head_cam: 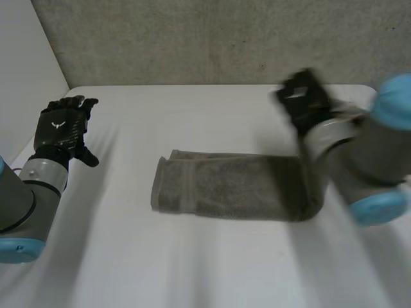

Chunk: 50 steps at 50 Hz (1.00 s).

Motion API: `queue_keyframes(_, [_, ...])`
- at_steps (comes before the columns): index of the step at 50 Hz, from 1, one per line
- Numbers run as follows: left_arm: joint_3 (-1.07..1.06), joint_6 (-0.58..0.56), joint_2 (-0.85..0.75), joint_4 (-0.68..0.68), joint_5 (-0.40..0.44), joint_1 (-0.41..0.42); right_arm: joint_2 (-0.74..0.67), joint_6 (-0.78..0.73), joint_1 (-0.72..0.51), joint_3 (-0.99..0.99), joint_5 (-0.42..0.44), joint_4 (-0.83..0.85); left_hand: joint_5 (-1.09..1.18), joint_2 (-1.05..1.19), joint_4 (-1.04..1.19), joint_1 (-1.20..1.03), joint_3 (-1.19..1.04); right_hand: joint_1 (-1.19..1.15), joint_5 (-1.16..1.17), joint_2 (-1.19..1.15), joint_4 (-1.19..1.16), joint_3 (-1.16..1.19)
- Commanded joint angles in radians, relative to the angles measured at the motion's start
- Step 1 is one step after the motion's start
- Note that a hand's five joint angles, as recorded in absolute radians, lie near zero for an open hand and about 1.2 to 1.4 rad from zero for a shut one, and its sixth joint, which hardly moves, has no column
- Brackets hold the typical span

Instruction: Fold the towel.

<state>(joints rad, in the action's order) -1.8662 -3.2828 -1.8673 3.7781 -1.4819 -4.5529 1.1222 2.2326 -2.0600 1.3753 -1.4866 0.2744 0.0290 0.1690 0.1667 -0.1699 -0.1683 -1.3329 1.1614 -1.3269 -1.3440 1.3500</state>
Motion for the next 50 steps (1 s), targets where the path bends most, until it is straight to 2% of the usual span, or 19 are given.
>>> queue_keyframes(1, [-0.013,-0.003,-0.006,0.006,0.000,0.011,-0.208,0.005,-0.290,-0.016,0.075,0.069,-0.029,0.006,0.008,-0.005,-0.006,-0.063,0.060,-0.069,-0.052,0.046])
queue_keyframes(5, [-0.013,-0.003,-0.012,0.006,0.000,0.015,-0.245,0.012,-0.342,0.001,0.088,0.081,-0.029,0.006,0.008,-0.005,-0.006,-0.063,0.060,-0.069,-0.052,0.046])
queue_keyframes(7, [-0.013,-0.004,-0.015,0.008,0.002,0.020,-0.252,0.019,-0.351,0.005,0.092,0.083,-0.029,0.006,0.008,-0.005,-0.006,0.100,-0.103,0.094,0.111,-0.117])
queue_keyframes(9, [-0.013,-0.004,-0.018,0.008,0.002,0.025,-0.243,0.025,-0.351,0.017,0.083,0.083,-0.029,0.006,0.008,-0.005,-0.006,1.055,-1.058,1.049,1.066,-1.072])
queue_keyframes(11, [-0.011,-0.006,-0.020,0.008,0.002,0.025,-0.228,0.027,-0.345,0.027,0.072,0.082,-0.029,0.006,0.008,-0.005,-0.006,1.158,-1.161,1.152,1.169,-1.175])
queue_keyframes(16, [-0.004,-0.009,-0.035,0.012,0.002,0.049,-0.094,0.125,-0.255,0.097,0.042,0.077,-0.029,0.006,0.008,-0.005,-0.006,1.158,-1.161,1.152,1.169,-1.175])
queue_keyframes(21, [0.021,-0.009,-0.039,0.009,0.000,0.109,0.095,0.427,-0.057,0.267,0.046,0.065,-0.029,0.006,0.008,-0.005,-0.006,1.158,-1.161,1.152,1.169,-1.175])
queue_keyframes(26, [0.068,-0.008,-0.050,-0.014,-0.002,0.188,0.119,0.547,0.059,0.376,0.092,0.029,-0.029,0.006,0.008,-0.005,-0.006,1.158,-1.161,1.152,1.169,-1.175])
queue_keyframes(31, [0.107,-0.009,-0.081,-0.046,-0.008,0.256,0.079,0.532,0.127,0.445,0.170,0.016,-0.029,0.006,0.008,-0.005,-0.006,1.135,-1.138,1.129,1.146,-1.152])
queue_keyframes(33, [0.113,-0.009,-0.089,-0.049,-0.009,0.270,0.050,0.524,0.146,0.450,0.181,0.011,-0.029,0.006,0.008,-0.005,-0.006,1.028,-1.031,1.022,1.039,-1.045])
queue_keyframes(34, [0.114,-0.009,-0.092,-0.049,-0.011,0.276,0.024,0.515,0.161,0.444,0.178,0.008,-0.029,0.006,0.008,-0.005,-0.006,0.839,-0.842,0.833,0.850,-0.856])
queue_keyframes(35, [0.113,-0.009,-0.092,-0.050,-0.011,0.278,-0.001,0.501,0.167,0.435,0.170,0.009,-0.029,0.006,0.008,-0.005,-0.006,0.535,-0.538,0.529,0.546,-0.552])
queue_keyframes(36, [0.113,-0.009,-0.092,-0.051,-0.011,0.278,-0.001,0.501,0.167,0.435,0.170,0.009,-0.029,0.006,0.008,-0.005,-0.006,0.532,-0.535,0.526,0.543,-0.549])
queue_keyframes(37, [0.111,-0.009,-0.092,-0.052,-0.012,0.278,-0.018,0.481,0.169,0.417,0.155,0.009,-0.029,0.006,0.008,-0.005,-0.006,0.148,-0.151,0.142,0.159,-0.165])
queue_keyframes(38, [0.111,-0.009,-0.092,-0.052,-0.012,0.278,-0.018,0.481,0.169,0.416,0.155,0.009,-0.029,0.006,0.008,-0.005,-0.006,0.144,-0.147,0.138,0.155,-0.161])
queue_keyframes(39, [0.108,-0.009,-0.086,-0.052,-0.012,0.276,-0.021,0.466,0.170,0.398,0.135,0.011,-0.029,0.006,0.008,-0.005,-0.006,-0.061,0.058,-0.067,-0.050,0.044])
queue_keyframes(45, [0.101,-0.006,-0.047,-0.054,-0.014,0.261,0.001,0.400,0.153,0.315,0.019,0.009,-0.029,0.006,0.008,-0.005,-0.006,-0.063,0.060,-0.069,-0.052,0.046])
queue_keyframes(48, [0.099,-0.004,-0.015,-0.055,-0.014,0.252,0.021,0.311,0.063,0.220,-0.021,0.011,-0.029,0.006,0.008,-0.005,-0.006,-0.063,0.060,-0.069,-0.052,0.046])
queue_keyframes(50, [0.098,-0.003,0.019,-0.057,-0.020,0.232,-0.008,0.227,-0.102,0.125,-0.017,0.014,-0.029,0.006,0.008,-0.005,-0.006,-0.063,0.060,-0.069,-0.052,0.046])
